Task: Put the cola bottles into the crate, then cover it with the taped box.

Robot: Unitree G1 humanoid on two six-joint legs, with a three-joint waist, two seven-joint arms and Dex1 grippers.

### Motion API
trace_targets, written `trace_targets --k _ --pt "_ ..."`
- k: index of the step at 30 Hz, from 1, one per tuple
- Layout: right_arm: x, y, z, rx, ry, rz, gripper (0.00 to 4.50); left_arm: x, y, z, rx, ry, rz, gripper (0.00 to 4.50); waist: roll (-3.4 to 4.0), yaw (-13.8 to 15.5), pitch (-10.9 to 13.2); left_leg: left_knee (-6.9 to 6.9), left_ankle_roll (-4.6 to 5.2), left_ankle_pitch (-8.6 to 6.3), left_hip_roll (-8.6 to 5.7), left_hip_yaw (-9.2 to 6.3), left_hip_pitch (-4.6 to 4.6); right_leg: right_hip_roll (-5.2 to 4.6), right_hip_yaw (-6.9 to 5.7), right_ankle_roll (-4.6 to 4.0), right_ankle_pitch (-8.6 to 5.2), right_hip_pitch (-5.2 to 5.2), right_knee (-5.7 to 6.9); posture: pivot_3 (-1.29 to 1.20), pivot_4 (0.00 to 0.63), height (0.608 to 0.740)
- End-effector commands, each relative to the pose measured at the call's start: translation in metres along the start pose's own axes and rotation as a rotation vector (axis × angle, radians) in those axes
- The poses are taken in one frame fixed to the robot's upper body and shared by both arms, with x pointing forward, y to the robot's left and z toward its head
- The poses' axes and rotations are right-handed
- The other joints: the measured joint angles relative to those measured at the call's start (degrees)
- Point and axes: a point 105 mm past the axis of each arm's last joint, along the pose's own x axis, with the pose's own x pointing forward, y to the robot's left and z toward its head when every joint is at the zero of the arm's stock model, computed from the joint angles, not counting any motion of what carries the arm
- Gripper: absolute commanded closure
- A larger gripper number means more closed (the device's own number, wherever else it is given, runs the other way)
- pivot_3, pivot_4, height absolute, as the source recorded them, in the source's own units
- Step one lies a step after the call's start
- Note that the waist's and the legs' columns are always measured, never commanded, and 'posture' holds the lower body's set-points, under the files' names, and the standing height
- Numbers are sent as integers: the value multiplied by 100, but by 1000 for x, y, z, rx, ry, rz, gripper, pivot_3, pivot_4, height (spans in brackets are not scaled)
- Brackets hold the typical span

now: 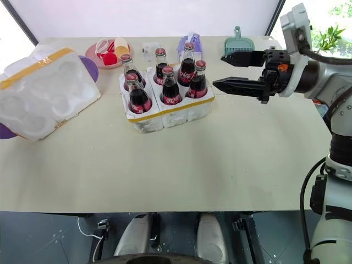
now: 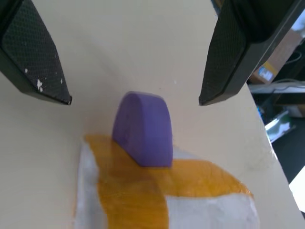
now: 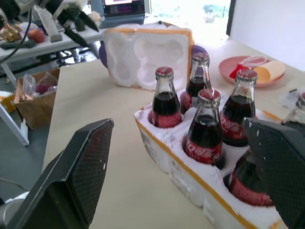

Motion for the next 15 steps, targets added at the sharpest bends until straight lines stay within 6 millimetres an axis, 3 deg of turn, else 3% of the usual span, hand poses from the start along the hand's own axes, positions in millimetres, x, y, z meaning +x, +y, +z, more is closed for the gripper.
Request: trace_targets --k 1,8,13,15 --pt "-9 6 15 -56 -23 -28 73 9 8 -4 1 80 61 0 -9 -8 -2 6 0 0 0 0 -1 0 0 2 1 0 3 0 150 736" --pt "-20 3 22 -46 -36 -114 73 43 -5 -8 -39 108 22 0 -15 -38 -4 9 1 -1 3 1 -1 -3 1 10 4 -3 1 0 150 736" --pt "-25 3 22 -48 -26 -141 73 55 -8 -6 -73 96 34 0 -15 1 -5 13 1 0 2 1 0 -5 2 10 4 -1 3 0 150 736" --pt "-27 4 21 -55 -10 -144 0 59 -11 -5 -89 87 26 556 -15 10 -6 19 0 0 2 0 1 -6 2 9 4 0 11 0 150 736"
